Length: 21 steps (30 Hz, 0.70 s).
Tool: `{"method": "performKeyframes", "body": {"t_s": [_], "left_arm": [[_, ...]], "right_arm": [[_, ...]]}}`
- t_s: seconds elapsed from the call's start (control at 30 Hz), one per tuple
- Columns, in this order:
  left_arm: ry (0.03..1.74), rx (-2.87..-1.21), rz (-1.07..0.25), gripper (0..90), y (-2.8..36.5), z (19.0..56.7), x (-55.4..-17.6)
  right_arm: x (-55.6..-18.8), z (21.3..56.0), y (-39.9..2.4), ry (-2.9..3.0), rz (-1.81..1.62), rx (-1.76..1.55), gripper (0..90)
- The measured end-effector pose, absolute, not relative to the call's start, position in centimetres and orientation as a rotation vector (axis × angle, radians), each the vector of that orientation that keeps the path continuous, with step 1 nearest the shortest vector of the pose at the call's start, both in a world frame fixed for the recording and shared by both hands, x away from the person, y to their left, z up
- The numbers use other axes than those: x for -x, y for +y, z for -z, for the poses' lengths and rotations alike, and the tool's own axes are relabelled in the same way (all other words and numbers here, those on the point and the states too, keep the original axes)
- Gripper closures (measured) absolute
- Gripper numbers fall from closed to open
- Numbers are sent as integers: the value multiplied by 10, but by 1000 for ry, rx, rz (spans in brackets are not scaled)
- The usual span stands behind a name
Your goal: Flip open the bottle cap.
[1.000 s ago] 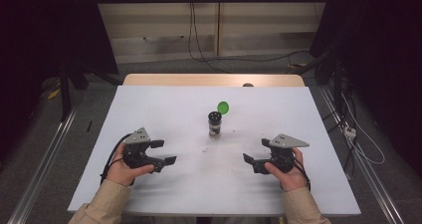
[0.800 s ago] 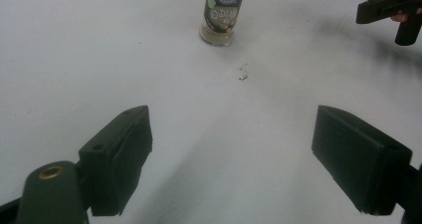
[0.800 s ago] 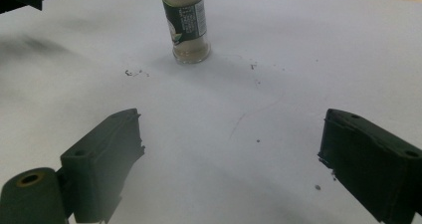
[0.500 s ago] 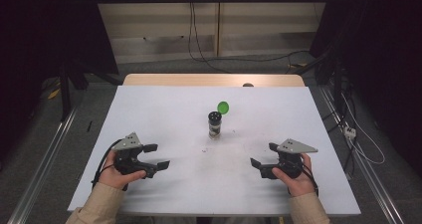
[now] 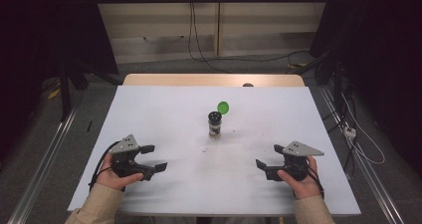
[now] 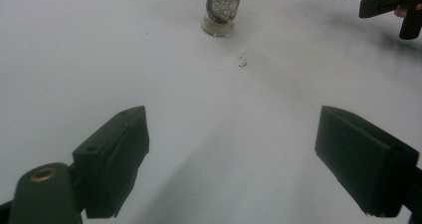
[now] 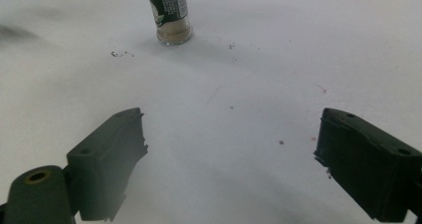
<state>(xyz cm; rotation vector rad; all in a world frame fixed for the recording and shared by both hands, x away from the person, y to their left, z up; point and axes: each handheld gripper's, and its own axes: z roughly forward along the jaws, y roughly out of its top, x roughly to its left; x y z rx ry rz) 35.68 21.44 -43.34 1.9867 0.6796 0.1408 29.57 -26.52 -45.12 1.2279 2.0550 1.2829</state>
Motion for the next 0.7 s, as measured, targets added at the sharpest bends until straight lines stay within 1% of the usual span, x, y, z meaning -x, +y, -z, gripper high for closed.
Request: {"method": "performKeyframes", "body": {"t_s": [0.4, 0.7], "left_arm": [[716, -1989, -160, 120, 233, 439, -355], [714, -1985, -177, 111, 233, 441, -355]], "right_arm": [[-293, 453, -273, 2048, -1262, -1232, 103], [-294, 457, -275, 2049, -1254, -1239, 102]]}}
